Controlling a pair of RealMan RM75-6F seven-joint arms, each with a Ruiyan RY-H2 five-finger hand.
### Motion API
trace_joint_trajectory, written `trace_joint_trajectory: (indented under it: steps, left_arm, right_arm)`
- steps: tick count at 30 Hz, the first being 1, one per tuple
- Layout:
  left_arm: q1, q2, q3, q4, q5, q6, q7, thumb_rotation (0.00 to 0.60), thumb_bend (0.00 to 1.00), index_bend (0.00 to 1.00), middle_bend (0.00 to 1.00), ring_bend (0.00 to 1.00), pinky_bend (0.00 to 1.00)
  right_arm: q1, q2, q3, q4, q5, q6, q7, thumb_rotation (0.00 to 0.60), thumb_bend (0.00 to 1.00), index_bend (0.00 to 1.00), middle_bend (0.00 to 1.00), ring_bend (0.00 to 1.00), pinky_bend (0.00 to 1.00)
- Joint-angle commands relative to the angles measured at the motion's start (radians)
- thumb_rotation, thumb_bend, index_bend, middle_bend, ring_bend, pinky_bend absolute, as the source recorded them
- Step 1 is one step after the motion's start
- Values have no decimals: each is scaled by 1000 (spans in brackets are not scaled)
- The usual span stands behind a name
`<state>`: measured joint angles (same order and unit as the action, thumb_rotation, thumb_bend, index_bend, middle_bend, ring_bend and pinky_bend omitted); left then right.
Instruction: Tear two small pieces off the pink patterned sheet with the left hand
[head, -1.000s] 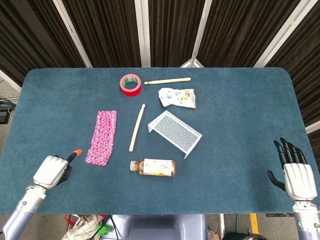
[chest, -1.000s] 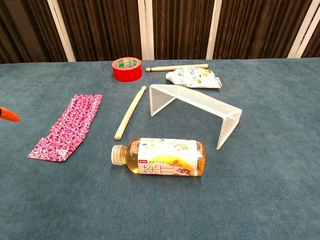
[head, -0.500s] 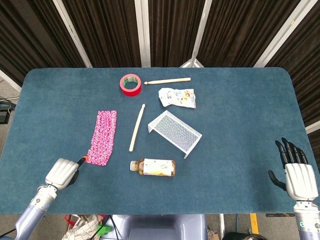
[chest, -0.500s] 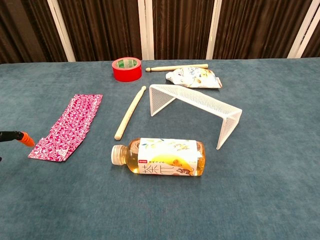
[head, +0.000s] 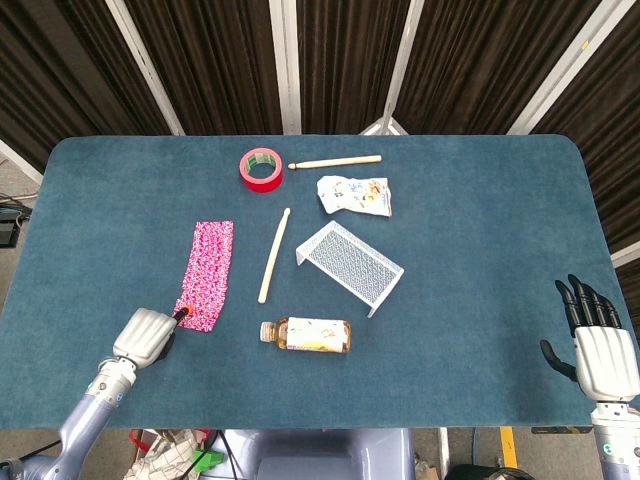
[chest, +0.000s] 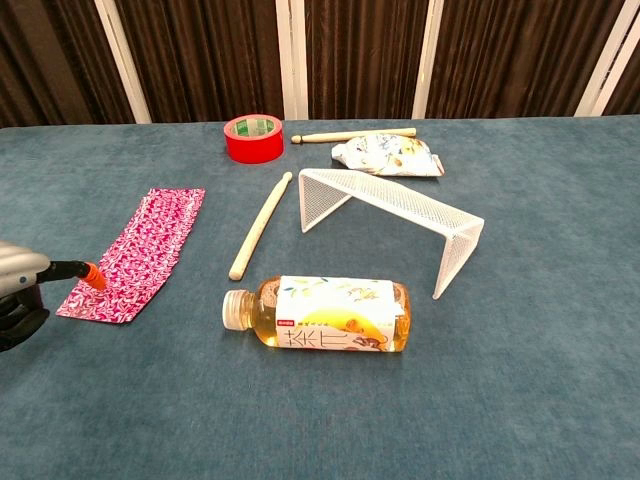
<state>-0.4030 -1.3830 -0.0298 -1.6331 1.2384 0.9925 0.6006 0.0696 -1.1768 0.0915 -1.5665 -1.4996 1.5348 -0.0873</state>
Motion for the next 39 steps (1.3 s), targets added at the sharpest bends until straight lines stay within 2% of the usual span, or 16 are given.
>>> trace_joint_trajectory:
  steps: [1,14,29,39]
  left_arm:
    - [-6,-3,7,-2,-8,1,10,600,846,193,850,725,612]
    - [-32,-17,30,-13,-44,2,45,600,846,193,852,731,612]
    - [-4,11,81,-66,-62,62,93,600,846,193,852,731,612]
    - [-9,6,90,-67,-87,68,118,600,846,192,852,731,612]
  right_arm:
    - [0,0,-1,0,-1,-1,0,600,320,39,44,88,144]
    - [-3,0,1,2,4,1,5,600,321,39,44,88,144]
    - [-3,3,1,-2,1,2,15,600,321,39,44,88,144]
    - [-3,6,6,-3,7,1,26,600,320,39,44,88,144]
